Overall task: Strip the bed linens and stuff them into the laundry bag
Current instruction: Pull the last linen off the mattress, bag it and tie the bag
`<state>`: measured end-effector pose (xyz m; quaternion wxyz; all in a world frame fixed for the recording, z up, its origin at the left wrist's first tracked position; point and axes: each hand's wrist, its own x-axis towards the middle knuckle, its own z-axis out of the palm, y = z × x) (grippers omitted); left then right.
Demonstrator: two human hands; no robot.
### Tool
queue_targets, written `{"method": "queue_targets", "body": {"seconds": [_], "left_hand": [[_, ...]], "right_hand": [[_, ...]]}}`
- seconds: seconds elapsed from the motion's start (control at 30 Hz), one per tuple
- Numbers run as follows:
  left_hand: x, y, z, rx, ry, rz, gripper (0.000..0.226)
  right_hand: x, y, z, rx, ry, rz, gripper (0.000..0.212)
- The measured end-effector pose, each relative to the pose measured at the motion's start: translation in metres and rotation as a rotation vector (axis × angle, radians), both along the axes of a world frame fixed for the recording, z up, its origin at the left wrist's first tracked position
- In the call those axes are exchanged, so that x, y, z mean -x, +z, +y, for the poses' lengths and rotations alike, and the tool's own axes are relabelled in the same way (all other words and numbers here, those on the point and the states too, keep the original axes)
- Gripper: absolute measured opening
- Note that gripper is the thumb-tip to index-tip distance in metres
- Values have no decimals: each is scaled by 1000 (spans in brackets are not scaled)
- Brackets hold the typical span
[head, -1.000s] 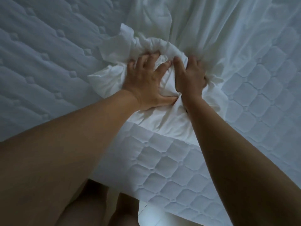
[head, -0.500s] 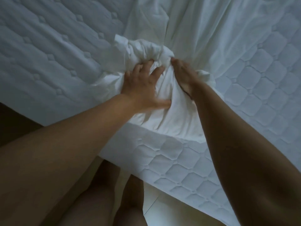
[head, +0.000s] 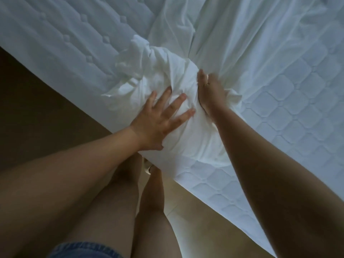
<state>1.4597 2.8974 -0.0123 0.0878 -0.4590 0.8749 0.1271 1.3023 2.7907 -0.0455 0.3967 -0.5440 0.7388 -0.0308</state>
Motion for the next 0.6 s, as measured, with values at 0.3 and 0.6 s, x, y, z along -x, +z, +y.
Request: {"method": "queue_targets", "body": {"seconds": [0.3, 0.6], "left_hand": [[-2, 42, -105, -391, 39, -26, 133], [24, 98, -229, -24, 415, 81, 78]], "right_hand": [[17, 81, 61, 485, 277, 60, 62], [7, 75, -26, 744, 263, 420, 71]]}}
